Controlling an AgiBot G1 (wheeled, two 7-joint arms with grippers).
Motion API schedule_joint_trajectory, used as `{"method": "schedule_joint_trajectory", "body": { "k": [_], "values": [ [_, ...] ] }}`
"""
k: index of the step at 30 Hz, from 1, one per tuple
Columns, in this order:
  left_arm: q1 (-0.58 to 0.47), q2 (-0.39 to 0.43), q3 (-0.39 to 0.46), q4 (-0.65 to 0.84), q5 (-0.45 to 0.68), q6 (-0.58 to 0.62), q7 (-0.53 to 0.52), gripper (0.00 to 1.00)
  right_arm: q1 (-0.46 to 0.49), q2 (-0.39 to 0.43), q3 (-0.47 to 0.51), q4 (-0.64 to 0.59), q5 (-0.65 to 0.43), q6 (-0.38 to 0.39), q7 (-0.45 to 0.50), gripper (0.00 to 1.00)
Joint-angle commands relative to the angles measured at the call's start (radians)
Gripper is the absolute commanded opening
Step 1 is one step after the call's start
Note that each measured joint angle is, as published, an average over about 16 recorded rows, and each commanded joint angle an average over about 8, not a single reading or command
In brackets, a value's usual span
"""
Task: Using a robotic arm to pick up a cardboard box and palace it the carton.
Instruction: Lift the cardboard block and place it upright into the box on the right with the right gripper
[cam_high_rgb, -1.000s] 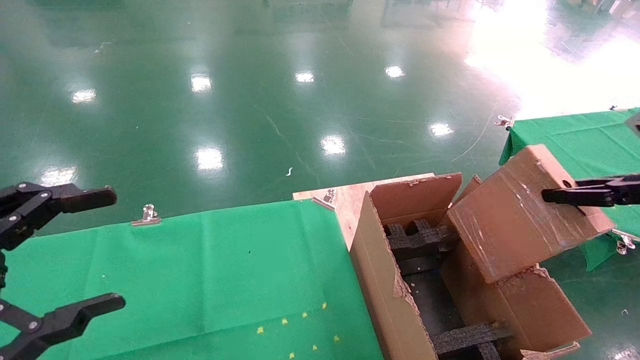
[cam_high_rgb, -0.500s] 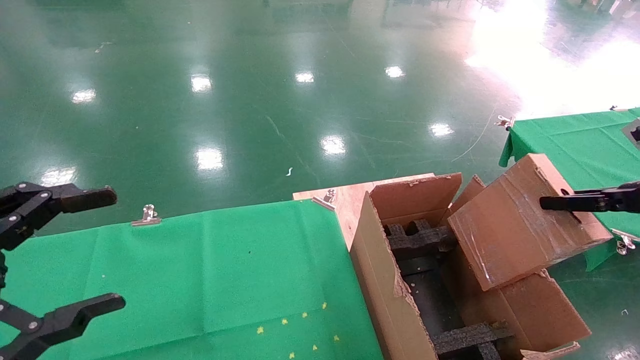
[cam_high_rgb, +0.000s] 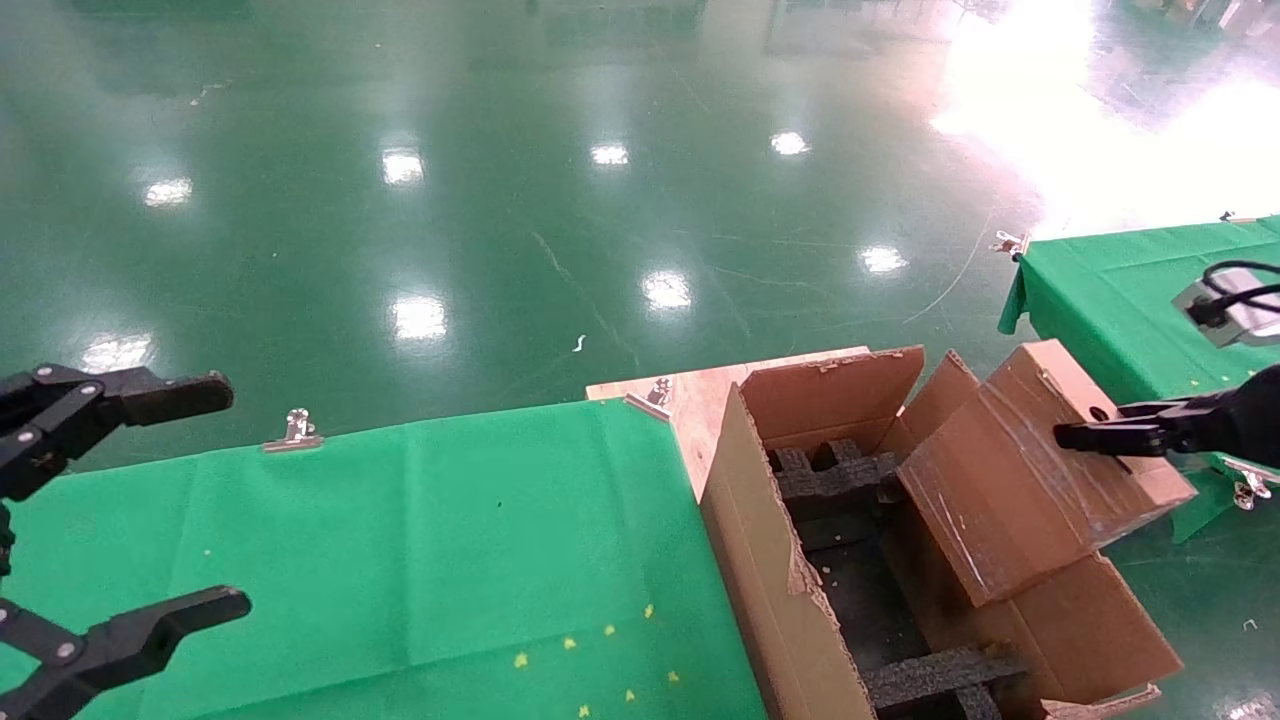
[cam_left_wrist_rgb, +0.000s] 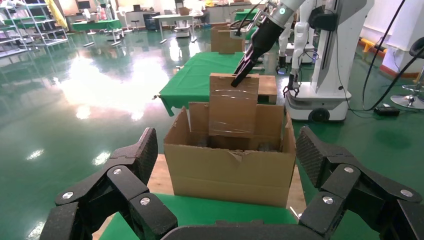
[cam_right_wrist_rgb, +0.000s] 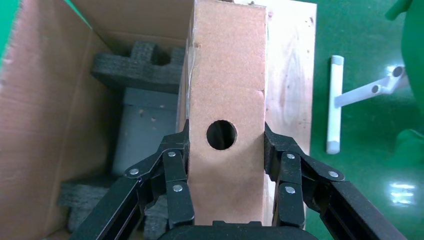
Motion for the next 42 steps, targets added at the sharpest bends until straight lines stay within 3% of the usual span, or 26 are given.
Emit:
{"method": "schedule_joint_trajectory", "body": {
  "k": [1,21,42],
  "values": [
    [0.0,0.0,0.0,0.0,0.0,0.0,0.0,1.0,-0.013,0.002,-0.009,0.029,-0.012,0.029,0.012,0.0],
    [0.0,0.0,0.0,0.0,0.0,0.0,0.0,1.0,-0.15,-0.032,-0.108,0.201,-0.177,0.282,0.285,0.0],
    [0.0,0.0,0.0,0.0,0.0,0.0,0.0,1.0,-0.28,-0.148,-0.183,0.182,-0.293,0.449,0.481,0.0]
  ]
}}
